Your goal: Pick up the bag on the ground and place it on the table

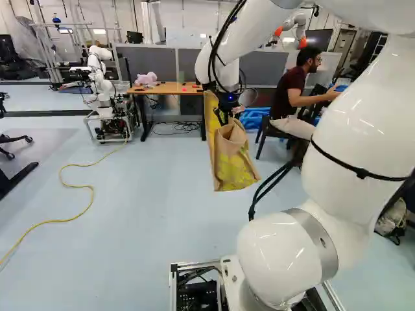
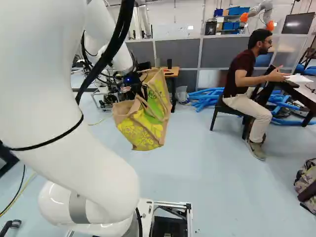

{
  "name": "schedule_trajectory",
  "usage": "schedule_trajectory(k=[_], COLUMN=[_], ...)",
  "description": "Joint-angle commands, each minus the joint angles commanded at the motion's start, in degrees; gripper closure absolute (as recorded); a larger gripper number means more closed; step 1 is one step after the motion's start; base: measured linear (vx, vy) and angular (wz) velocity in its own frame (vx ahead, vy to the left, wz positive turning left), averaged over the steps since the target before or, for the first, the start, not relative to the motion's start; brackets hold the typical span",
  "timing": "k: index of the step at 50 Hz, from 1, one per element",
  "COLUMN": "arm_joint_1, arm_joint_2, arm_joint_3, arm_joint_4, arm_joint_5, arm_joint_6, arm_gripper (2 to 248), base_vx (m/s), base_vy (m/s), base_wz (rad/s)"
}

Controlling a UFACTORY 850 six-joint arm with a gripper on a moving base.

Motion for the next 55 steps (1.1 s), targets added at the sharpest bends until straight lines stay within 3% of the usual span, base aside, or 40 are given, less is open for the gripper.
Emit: schedule_trajectory(k=[55], arm_joint_1=[1.3], arm_joint_2=[5.1], arm_joint_3=[-5.3], arm_joint_4=[0.0], arm_joint_5=[-10.0], arm_joint_6=[0.0], arm_gripper=[228], base_vx=[0.0], base_vy=[0.0], base_wz=[0.0])
